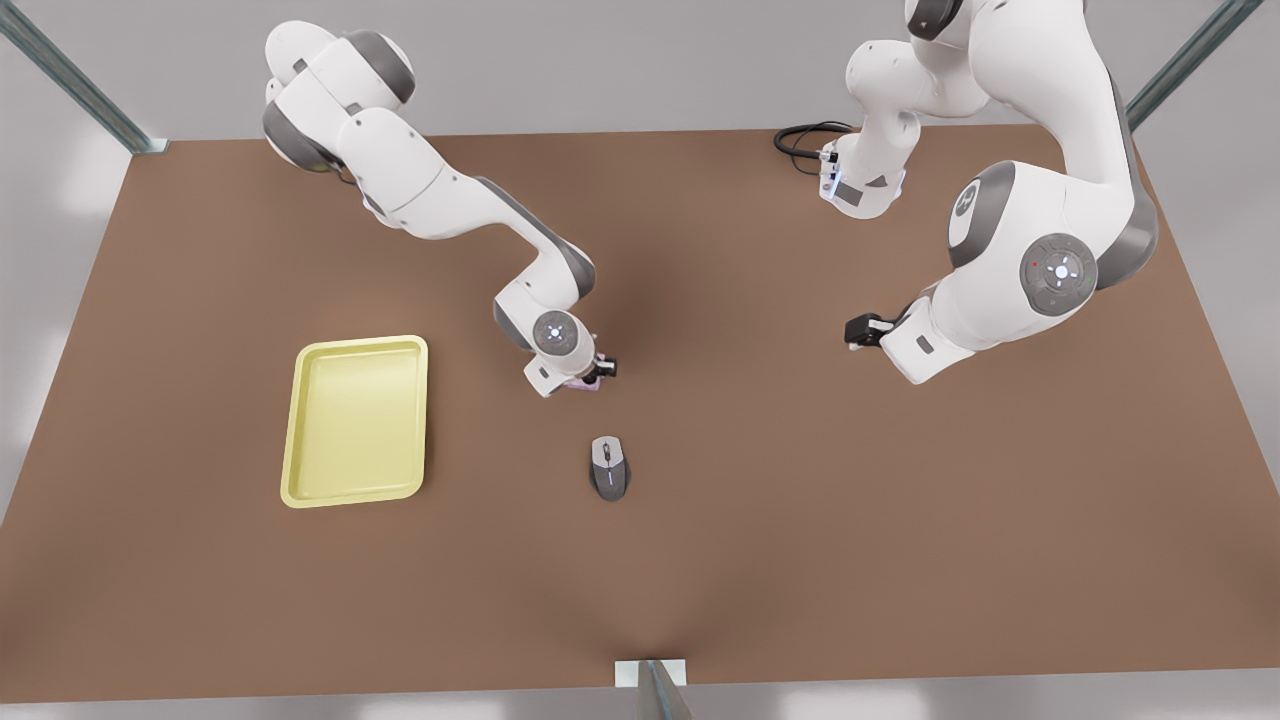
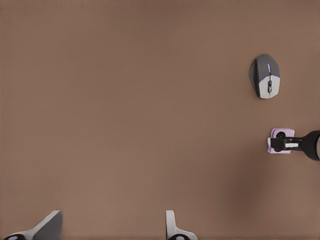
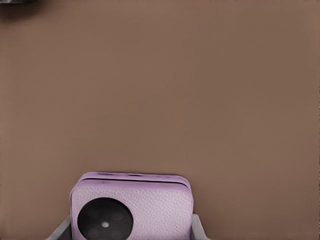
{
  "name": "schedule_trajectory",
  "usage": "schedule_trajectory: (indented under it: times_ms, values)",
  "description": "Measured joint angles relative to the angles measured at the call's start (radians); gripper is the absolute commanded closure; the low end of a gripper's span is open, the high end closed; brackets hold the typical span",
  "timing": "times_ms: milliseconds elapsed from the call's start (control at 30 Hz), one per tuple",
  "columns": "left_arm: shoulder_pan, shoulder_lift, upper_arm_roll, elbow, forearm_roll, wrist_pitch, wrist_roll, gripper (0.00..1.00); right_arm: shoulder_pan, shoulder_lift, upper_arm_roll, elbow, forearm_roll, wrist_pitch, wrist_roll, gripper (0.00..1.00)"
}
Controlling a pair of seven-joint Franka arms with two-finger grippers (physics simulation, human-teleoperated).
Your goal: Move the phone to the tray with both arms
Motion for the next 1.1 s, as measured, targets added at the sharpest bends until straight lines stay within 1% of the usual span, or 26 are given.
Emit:
schedule_trajectory:
  times_ms: [100,200,400,467,500,533,567,600,633,667,767,833,933,967,1033,1067,1100]
  values:
    - [-0.002,-0.002,-0.001,0.0,0.0,0.007,0.003,0.0,-0.013,-0.021,-0.001,0.039,0.001,-0.018,-0.006,0.2]
    - [-0.005,-0.012,-0.002,0.014,-0.001,0.011,0.004,0.0,-0.069,-0.076,-0.02,0.062,0.005,-0.083,-0.029,0.2]
    - [-0.004,-0.05,0.011,0.025,0.066,0.006,0.003,0.0,-0.197,-0.19,-0.203,0.043,0.01,-0.224,-0.163,0.21]
    - [-0.004,-0.053,0.013,0.024,0.085,0.005,0.0,0.0,-0.268,-0.24,-0.231,-0.02,0.011,-0.249,-0.227,0.21]
    - [-0.001,-0.077,0.014,-0.006,0.098,0.008,-0.001,0.0,-0.297,-0.261,-0.252,-0.049,0.011,-0.258,-0.261,0.21]
    - [0.0,-0.126,0.016,-0.081,0.11,0.023,-0.002,0.0,-0.328,-0.275,-0.274,-0.074,0.011,-0.265,-0.297,0.21]
    - [0.003,-0.149,0.018,-0.124,0.12,0.036,-0.003,0.0,-0.348,-0.283,-0.307,-0.097,0.012,-0.267,-0.335,0.21]
    - [-0.002,-0.161,0.031,-0.143,0.128,0.047,-0.004,0.0,-0.364,-0.287,-0.336,-0.124,0.012,-0.262,-0.373,0.21]
    - [0.0,-0.167,0.04,-0.151,0.134,0.054,-0.005,0.0,-0.374,-0.288,-0.359,-0.145,0.012,-0.256,-0.41,0.14]
    - [0.005,-0.17,0.045,-0.155,0.139,0.06,-0.006,0.0,-0.38,-0.284,-0.374,-0.16,0.011,-0.247,-0.445,0.0]
    - [0.013,-0.171,0.05,-0.158,0.147,0.072,-0.009,0.0,-0.376,-0.275,-0.387,-0.159,0.01,-0.229,-0.538,0.0]
    - [0.009,-0.172,0.051,-0.158,0.15,0.077,-0.01,0.0,-0.372,-0.281,-0.387,-0.054,0.009,-0.257,-0.588,0.0]
    - [0.003,-0.175,0.051,-0.158,0.152,0.079,-0.012,0.0,-0.317,-0.339,-0.381,0.255,0.008,-0.417,-0.636,0.0]
    - [0.003,-0.176,0.051,-0.157,0.153,0.078,-0.013,0.0,-0.314,-0.348,-0.356,0.364,0.008,-0.49,-0.645,0.0]
    - [0.003,-0.178,0.051,-0.158,0.154,0.076,-0.014,0.0,-0.381,-0.366,-0.236,0.497,0.004,-0.631,-0.661,0.0]
    - [0.004,-0.179,0.052,-0.158,0.154,0.075,-0.015,0.0,-0.395,-0.331,-0.209,0.578,0.002,-0.698,-0.668,0.0]
    - [0.004,-0.174,0.052,-0.153,0.155,0.072,-0.015,0.0,-0.404,-0.302,-0.195,0.624,0.0,-0.752,-0.674,0.0]
